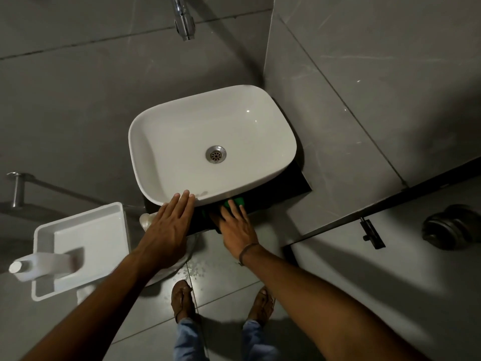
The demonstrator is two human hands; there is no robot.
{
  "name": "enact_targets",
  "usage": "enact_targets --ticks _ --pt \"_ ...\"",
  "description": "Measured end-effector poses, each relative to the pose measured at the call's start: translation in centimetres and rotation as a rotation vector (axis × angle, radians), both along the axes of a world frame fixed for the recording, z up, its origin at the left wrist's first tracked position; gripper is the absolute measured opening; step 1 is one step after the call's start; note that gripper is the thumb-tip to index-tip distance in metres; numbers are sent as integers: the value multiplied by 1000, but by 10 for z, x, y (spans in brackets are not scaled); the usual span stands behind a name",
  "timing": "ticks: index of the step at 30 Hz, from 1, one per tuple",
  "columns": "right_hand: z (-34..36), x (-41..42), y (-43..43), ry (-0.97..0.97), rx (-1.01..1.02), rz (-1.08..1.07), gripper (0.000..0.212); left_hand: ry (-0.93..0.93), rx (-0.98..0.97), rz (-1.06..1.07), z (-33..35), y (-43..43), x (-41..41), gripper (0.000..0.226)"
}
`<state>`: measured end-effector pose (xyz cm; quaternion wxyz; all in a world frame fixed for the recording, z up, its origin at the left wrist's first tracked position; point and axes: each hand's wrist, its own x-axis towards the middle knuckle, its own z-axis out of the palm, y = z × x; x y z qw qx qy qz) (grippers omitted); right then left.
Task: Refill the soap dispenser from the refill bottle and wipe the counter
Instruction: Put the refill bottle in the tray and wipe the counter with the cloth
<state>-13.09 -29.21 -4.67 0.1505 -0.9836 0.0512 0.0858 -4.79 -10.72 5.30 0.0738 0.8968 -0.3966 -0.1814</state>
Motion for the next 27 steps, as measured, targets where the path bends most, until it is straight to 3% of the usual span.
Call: enact_targets --ticks 7,11,14,19,23,27 --pt "-9 -26 -15 -88 0 204 73 36 -8 9 4 -1 0 96" --pt "-8 -29 -56 -47 0 45 64 19 -26 17 4 -3 -3 96" --pt "3 -7 -28 5 14 -55 54 16 -36 34 7 -7 -6 99" --pt "3 -4 31 -14 53 90 57 28 -9 21 9 -8 -2 100" --pt "0 -20 11 -49 45 206 62 24 -8 28 8 -9 -2 98" --pt "-3 -21 -30 -9 42 46 54 9 -15 38 6 -9 -6 99"
